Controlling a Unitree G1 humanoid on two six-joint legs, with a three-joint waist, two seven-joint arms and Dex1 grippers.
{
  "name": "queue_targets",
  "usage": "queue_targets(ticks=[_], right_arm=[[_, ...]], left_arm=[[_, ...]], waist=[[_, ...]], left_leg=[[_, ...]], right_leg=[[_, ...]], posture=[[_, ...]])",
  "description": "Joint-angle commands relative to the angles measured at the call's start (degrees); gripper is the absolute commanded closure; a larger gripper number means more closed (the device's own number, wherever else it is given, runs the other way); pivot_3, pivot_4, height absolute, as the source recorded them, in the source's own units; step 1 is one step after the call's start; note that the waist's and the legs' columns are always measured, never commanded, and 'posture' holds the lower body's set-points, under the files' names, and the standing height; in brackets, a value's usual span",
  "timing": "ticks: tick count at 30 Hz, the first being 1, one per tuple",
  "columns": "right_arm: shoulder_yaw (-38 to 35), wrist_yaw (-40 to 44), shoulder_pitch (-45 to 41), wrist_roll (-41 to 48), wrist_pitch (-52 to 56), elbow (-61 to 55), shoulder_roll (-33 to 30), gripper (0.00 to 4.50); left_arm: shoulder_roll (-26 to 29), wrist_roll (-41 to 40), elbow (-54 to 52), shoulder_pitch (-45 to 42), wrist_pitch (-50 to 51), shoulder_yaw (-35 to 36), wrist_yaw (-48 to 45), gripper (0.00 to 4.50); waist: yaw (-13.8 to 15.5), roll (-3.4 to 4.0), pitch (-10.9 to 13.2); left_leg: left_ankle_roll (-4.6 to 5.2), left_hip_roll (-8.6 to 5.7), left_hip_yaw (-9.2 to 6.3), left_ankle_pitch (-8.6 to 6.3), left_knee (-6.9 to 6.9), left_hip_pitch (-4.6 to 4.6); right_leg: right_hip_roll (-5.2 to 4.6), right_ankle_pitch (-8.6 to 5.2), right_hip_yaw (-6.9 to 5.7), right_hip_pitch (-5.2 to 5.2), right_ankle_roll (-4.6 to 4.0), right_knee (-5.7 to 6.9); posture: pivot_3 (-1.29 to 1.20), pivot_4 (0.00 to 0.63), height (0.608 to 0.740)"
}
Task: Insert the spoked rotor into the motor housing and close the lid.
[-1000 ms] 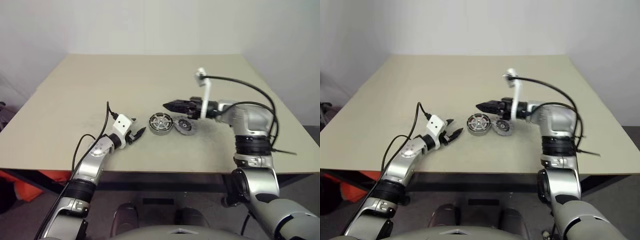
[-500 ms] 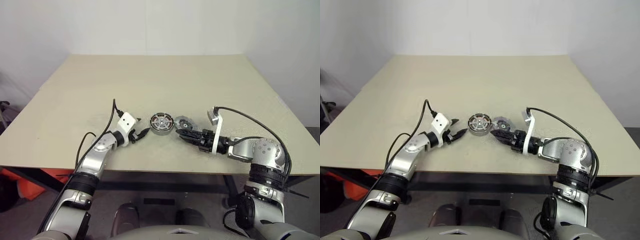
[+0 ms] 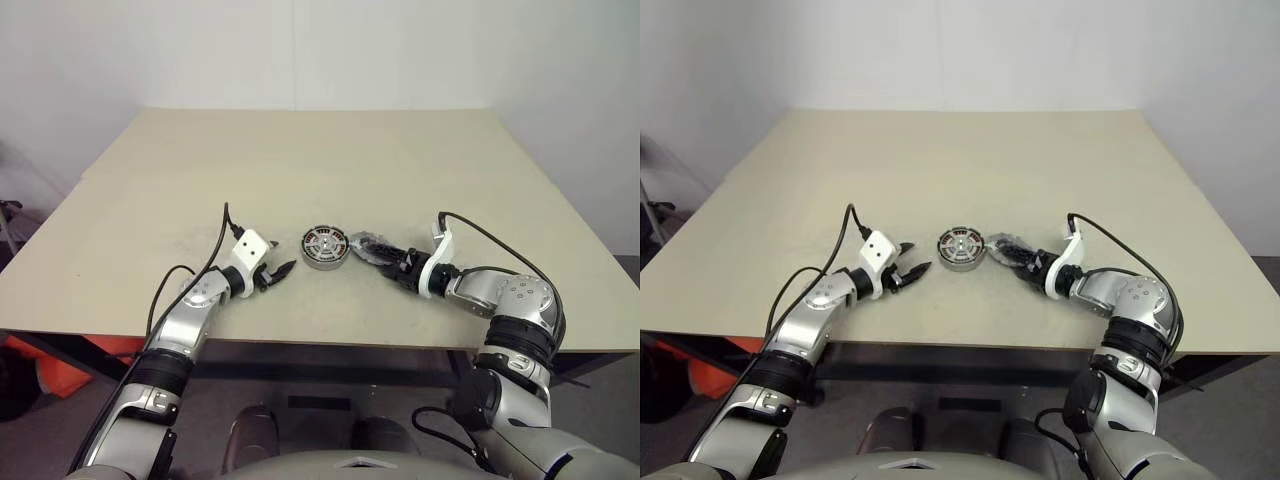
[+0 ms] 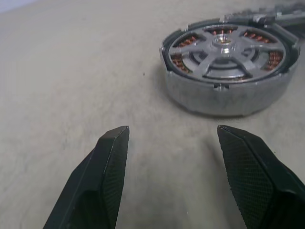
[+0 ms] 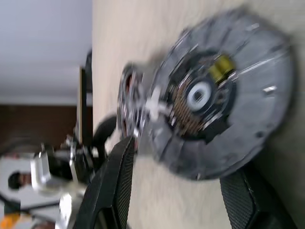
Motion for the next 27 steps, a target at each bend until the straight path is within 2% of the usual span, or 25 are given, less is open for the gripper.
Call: queue_targets(ticks=[1, 8, 11, 14, 22, 27], right_arm=[[-1.64, -2.60, -1.20, -0.25, -3.82, 0.51, -0.25, 1.53], [-2.72, -4.72, -2.96, 1.49, -10.39, 3.01, 1.21, 1.53], [-1.64, -4.29, -3.78, 2.57, -11.61, 3.25, 1.62, 0.97], [-0.65, -4.73, -4.26, 3.55, -11.30, 2.94, 2.35, 0.02], [0.65, -7.20, -6.36, 8.33, -4.94, -2.02, 5.06, 0.02], [1.63, -8.43, -8.30, 12.33, -2.09, -7.95, 7.74, 0.02]], left_arm=[[0.43, 0.07, -2.38, -0.49, -0.81, 0.21, -0.05, 1.39], [0.66, 0.54, -2.30, -0.58, -0.95, 0.12, -0.06, 1.39], [0.67, 0.61, -2.21, -0.67, -1.01, 0.24, -0.05, 1.39], [0.67, 0.61, -2.25, -0.68, -0.98, 0.36, 0.03, 1.39], [0.91, 0.65, -2.61, -0.19, -0.96, 0.74, 0.45, 1.39], [0.89, 0.70, -2.65, -0.07, -0.91, 0.73, 0.71, 1.39]], waist=[[0.01, 0.01, 0.00], [-0.05, 0.01, -0.01], [-0.09, 0.01, -0.01], [-0.15, 0.01, -0.01], [-0.69, 0.03, 0.00], [-1.26, 0.03, 0.01]], left_leg=[[-0.01, 0.00, 0.00, 0.00, 0.00, 0.00], [-0.10, 0.01, 0.00, 0.06, 0.00, 0.02], [-0.10, 0.00, 0.00, 0.06, 0.00, 0.01], [-0.09, 0.01, 0.00, 0.05, 0.00, 0.01], [-0.08, 0.01, 0.00, 0.04, -0.09, -0.06], [-0.06, 0.01, 0.00, 0.04, -0.10, -0.26]], right_leg=[[0.00, 0.00, 0.00, 0.00, 0.00, 0.00], [0.01, 0.01, 0.00, 0.00, 0.00, 0.01], [0.01, 0.00, 0.00, 0.00, 0.00, 0.01], [0.01, 0.01, -0.01, 0.00, 0.00, 0.01], [0.06, 0.01, -0.01, -0.12, -0.03, 0.01], [0.06, 0.20, -0.01, -0.27, -0.35, -0.01]], posture=[[0.00, 0.000, 0.740], [0.00, 0.000, 0.740], [0.00, 0.000, 0.740], [0.00, 0.000, 0.740], [0.00, 0.000, 0.740], [0.00, 0.000, 0.740]])
